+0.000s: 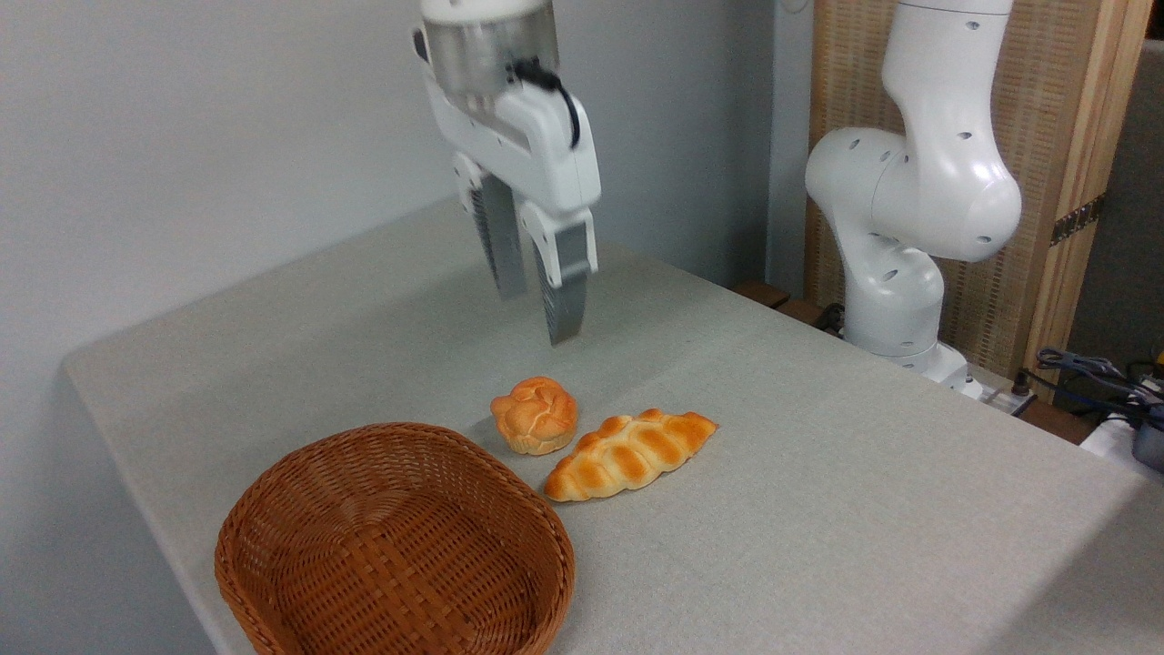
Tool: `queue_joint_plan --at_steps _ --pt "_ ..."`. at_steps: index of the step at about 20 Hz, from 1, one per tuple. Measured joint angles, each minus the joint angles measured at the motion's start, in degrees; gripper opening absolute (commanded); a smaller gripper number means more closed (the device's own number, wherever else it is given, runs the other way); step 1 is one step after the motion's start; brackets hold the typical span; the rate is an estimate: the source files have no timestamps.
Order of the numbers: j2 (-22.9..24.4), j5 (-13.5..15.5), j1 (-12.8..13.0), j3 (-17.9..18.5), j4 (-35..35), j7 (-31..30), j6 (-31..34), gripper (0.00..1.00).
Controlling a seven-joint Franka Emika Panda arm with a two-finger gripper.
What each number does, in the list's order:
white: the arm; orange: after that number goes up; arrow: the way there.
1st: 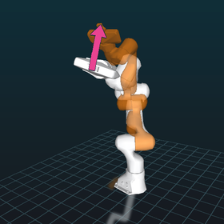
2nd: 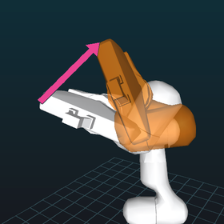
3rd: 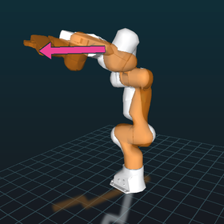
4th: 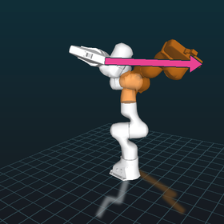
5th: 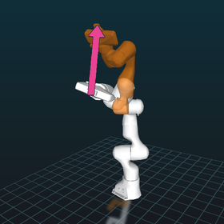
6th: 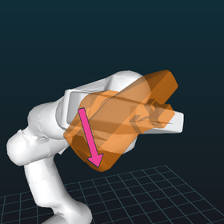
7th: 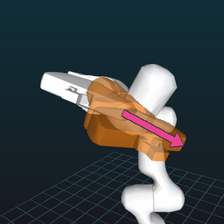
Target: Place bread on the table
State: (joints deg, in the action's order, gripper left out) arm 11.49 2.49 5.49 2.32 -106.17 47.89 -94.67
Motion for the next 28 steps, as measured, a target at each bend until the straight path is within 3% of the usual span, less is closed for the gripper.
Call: queue_joint_plan --at_steps 4,7,23,28 --pt "-5.4 0.7 -4.7 -5.0 9.7 -3.0 3.5 1.0" --pt "-7.4 0.7 -5.7 -5.8 12.8 -3.1 4.4 1.0" --pt "-8.0 0.7 -5.7 -5.8 13.5 -3.1 4.6 1.0" --pt "-8.1 0.7 -2.1 -2.1 13.5 -3.1 4.6 1.0"
